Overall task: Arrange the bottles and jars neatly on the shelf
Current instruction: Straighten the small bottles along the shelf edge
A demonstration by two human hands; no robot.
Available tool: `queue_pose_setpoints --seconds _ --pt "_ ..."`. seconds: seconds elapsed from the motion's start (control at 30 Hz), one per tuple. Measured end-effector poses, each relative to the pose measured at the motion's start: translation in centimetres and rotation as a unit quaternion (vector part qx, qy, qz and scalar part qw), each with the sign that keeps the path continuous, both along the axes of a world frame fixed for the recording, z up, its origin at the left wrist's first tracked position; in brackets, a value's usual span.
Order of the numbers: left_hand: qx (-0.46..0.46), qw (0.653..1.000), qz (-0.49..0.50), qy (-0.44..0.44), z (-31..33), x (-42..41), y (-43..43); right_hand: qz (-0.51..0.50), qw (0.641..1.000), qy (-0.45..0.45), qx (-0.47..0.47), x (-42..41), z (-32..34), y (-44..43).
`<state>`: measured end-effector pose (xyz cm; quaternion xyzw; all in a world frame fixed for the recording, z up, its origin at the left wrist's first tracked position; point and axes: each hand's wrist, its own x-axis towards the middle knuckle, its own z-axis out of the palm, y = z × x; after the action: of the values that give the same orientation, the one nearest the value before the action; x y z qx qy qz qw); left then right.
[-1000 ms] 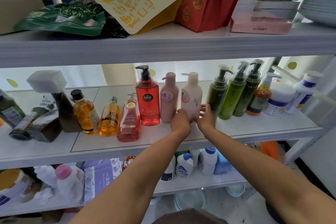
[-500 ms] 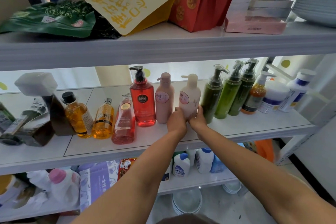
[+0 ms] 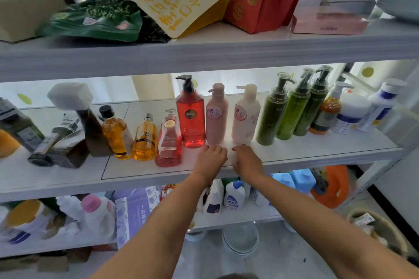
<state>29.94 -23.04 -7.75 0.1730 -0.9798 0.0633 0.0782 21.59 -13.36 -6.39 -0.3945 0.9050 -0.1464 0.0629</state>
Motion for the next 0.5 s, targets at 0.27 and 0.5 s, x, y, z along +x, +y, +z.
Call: queue_pose_setpoints --seconds 0.27,0.5 --pt "-0.007 0.975 0.222 -0.019 2.1 9.1 -1.3 0.285 0.954 -0.090 0.030 6.8 1.5 -4.2" --pt "0.077 0.955 0.285 -0.032 2.8 13.4 -4.5 0.140 0.939 -0.303 -0.084 8.3 -3.0 -11.8"
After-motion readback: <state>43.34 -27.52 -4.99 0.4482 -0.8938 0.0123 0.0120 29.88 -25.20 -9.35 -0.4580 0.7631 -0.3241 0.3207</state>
